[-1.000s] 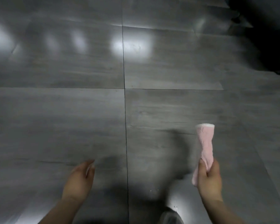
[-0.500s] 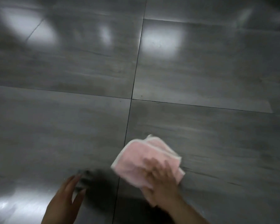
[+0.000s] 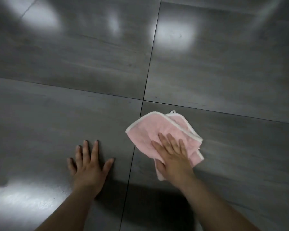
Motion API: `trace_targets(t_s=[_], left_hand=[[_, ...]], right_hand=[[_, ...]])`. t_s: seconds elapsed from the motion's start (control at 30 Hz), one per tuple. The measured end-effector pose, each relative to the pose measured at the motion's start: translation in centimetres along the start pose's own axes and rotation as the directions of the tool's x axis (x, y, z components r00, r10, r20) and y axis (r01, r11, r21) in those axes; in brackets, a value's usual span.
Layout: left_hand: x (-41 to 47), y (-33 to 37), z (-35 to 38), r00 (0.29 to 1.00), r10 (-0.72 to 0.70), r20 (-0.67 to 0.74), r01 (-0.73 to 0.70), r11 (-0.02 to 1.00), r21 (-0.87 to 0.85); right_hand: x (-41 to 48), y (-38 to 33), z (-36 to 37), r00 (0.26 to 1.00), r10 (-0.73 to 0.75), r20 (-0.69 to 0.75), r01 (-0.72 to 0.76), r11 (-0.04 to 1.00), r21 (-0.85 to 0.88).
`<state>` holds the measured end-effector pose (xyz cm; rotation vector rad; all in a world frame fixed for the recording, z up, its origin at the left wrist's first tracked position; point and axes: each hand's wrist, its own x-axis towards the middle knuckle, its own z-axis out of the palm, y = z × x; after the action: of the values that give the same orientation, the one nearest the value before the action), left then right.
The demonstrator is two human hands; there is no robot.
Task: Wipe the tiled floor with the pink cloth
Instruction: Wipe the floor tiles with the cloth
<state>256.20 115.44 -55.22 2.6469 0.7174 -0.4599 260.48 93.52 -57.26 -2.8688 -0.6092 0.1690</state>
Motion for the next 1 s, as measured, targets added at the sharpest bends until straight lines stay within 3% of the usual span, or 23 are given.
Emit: trace_targets(t_s=[0.07,0.1,0.13,0.2,0.23,0.27,0.33,0.43,0.53,0.6,0.67,0.73,0.8,0.83,0.9,0.97,1.0], left_hand=[[0.2,-0.2,0.3,1.000,-0.012,0.013,0.011,1.000,0.017],[0.2,-0.4,0.4,1.000,-0.016,0.021,0.016,1.000,0.006],[0.2,-0.5,0.3,0.999,-0.022,0.030,0.022,1.000,-0.005],[0.5,-0.6,0.2,0.999,-0.029,0.040,0.030,0.999,-0.018],[0.7,-0.6,0.2,0.999,-0.031,0.036,0.031,0.999,-0.013],[0.7,-0.6,0.1,0.999,-0.030,0.035,0.030,1.000,-0.006],[0.6,-0.6,0.0,0.998,-0.033,0.047,0.033,0.999,-0.005],[0.6,-0.7,0.0,0.998,-0.037,0.047,0.038,0.999,-0.019],[0.6,-0.8,-0.1,0.998,-0.039,0.057,0.041,0.999,-0.025],[0.5,-0.8,-0.4,0.997,-0.021,0.077,0.024,0.999,-0.036],[0.5,-0.8,-0.5,0.996,-0.006,0.087,0.010,0.999,-0.045],[0.5,-0.9,-0.4,0.996,-0.002,0.087,0.005,0.999,-0.034],[0.5,-1.0,-0.3,0.997,0.011,0.076,-0.010,1.000,-0.016],[0.4,-1.0,-0.2,0.997,0.016,0.071,-0.015,1.000,-0.021],[0.4,-1.1,-0.1,0.998,0.016,0.059,-0.015,0.999,-0.029],[0.5,-1.1,0.0,0.998,0.010,0.065,-0.008,1.000,-0.025],[0.5,-1.1,0.0,0.998,0.008,0.066,-0.006,1.000,-0.022]], right_hand=[[0.6,4.2,-0.9,0.999,0.009,-0.052,-0.011,0.999,-0.042],[1.0,6.4,-1.7,0.985,0.140,-0.101,-0.143,0.990,-0.017],[1.7,7.9,-2.9,0.930,0.351,-0.110,-0.347,0.936,0.059],[4.0,9.0,-4.6,0.715,0.699,-0.034,-0.676,0.703,0.221],[5.4,8.5,-4.5,0.631,0.776,0.002,-0.754,0.613,0.234],[6.8,7.3,-4.2,0.603,0.797,0.025,-0.782,0.584,0.218],[9.7,3.8,-3.3,0.712,0.700,0.052,-0.697,0.696,0.172],[12.1,-3.1,-1.5,0.941,0.312,0.129,-0.330,0.931,0.154],[12.5,-4.4,-1.1,0.979,-0.082,0.185,0.048,0.982,0.183],[12.6,-0.4,-1.5,0.993,-0.050,0.105,0.029,0.982,0.188],[12.1,5.0,-2.9,0.965,0.261,-0.003,-0.255,0.947,0.194],[11.3,8.4,-4.3,0.819,0.572,-0.042,-0.555,0.809,0.195],[11.3,7.5,-4.4,0.682,0.731,-0.014,-0.714,0.670,0.205],[11.7,5.8,-4.0,0.688,0.726,-0.014,-0.710,0.677,0.192],[12.7,1.0,-2.5,0.828,0.561,-0.012,-0.549,0.814,0.191],[12.4,-4.7,-0.6,0.971,0.239,0.021,-0.238,0.946,0.222],[11.8,-6.9,-0.1,0.997,0.076,0.029,-0.080,0.968,0.239]])
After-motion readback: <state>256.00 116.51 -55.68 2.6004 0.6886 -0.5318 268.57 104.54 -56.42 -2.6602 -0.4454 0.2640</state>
